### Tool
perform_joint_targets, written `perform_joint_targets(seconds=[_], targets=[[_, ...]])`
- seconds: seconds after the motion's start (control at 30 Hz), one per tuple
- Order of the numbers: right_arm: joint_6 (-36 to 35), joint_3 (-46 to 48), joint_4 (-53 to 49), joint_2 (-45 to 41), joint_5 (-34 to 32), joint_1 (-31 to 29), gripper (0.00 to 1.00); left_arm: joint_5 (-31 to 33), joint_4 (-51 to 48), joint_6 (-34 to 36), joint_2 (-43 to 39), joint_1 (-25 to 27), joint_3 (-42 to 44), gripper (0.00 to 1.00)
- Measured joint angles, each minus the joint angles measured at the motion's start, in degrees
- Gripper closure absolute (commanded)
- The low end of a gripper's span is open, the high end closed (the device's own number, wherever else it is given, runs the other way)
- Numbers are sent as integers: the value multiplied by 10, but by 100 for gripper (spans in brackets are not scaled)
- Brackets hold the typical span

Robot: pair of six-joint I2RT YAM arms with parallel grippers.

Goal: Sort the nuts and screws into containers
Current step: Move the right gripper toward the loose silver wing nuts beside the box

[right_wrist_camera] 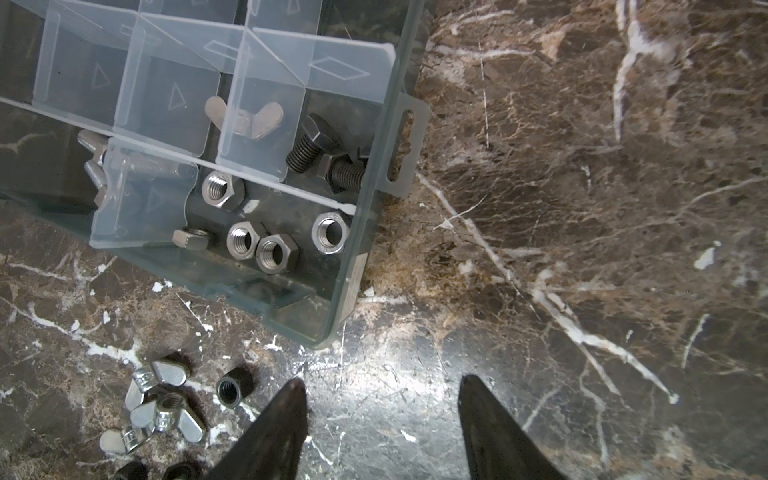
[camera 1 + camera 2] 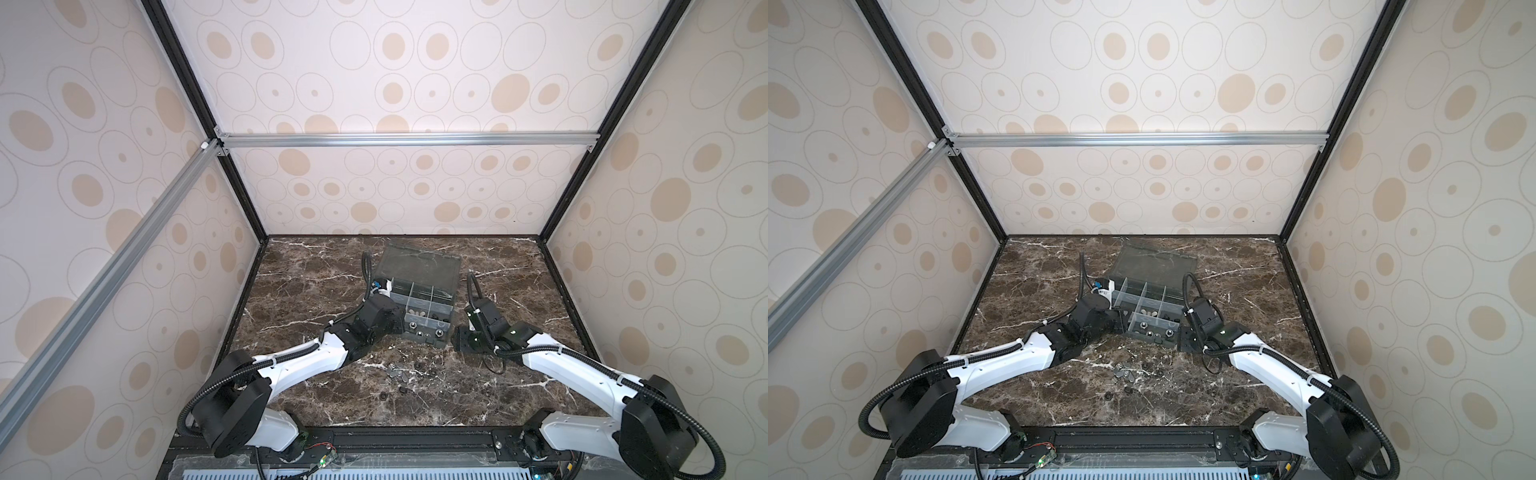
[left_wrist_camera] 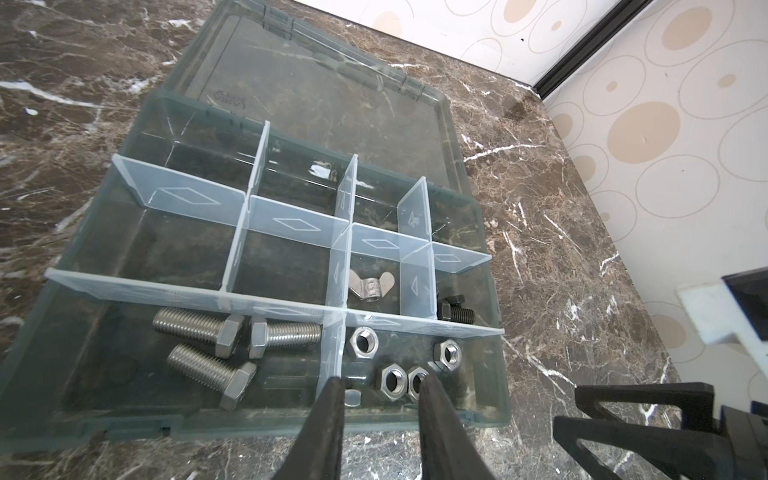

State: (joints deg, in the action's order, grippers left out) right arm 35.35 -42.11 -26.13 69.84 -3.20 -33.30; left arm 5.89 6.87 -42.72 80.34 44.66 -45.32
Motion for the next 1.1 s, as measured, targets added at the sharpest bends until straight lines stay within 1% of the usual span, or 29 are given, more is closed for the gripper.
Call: perform_joint_targets(seconds=[1.1], targets=[[2,0,0,0,0,0,38,9,4,-4,-15,0,17,69]])
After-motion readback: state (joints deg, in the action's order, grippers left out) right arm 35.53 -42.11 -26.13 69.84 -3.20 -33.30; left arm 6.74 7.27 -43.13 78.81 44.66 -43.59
